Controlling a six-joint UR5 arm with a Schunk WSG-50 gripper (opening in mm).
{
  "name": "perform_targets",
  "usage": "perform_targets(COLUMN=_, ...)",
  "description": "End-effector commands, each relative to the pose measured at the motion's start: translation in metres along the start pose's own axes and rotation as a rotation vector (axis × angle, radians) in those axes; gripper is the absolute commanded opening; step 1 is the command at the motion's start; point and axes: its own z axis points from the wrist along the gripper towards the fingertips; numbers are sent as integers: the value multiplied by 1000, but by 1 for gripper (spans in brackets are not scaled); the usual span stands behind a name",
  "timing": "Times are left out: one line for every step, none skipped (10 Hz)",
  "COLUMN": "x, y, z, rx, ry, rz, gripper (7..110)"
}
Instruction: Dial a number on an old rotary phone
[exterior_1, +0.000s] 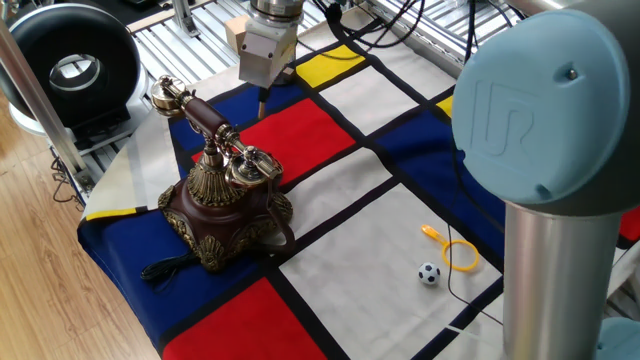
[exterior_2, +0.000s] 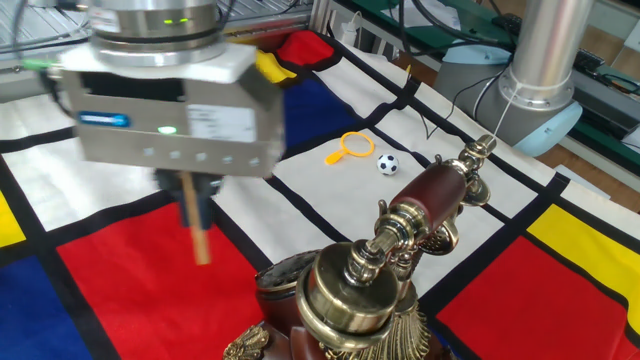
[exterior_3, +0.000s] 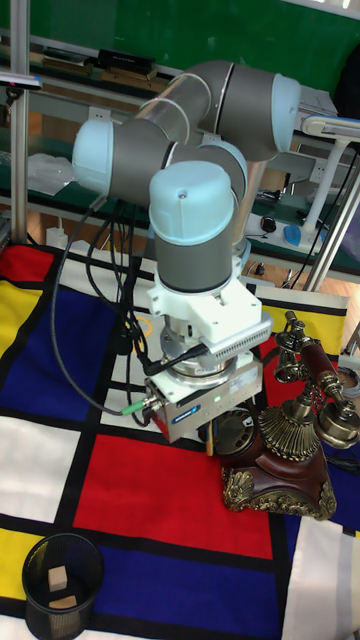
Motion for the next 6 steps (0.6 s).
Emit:
perform_targets(x=13, y=31, z=-3, rx=-88, ry=24, rz=33, gripper=7)
perform_targets(x=14, y=36, z=-3, rx=-106, ry=31, rz=39, gripper=7)
perform_targets(x=16, y=47, z=-2, rx=-143, ry=44, rz=55, gripper=7)
perform_targets(x=21, y=57, z=-2, rx=-178, ry=66, rz=74, gripper=7)
perform_targets(x=24, y=60, z=-3, rx=-192, ry=78, rz=81, gripper=7)
perform_targets(x=23, y=64, z=-4, rx=-204, ry=77, rz=85, gripper=7)
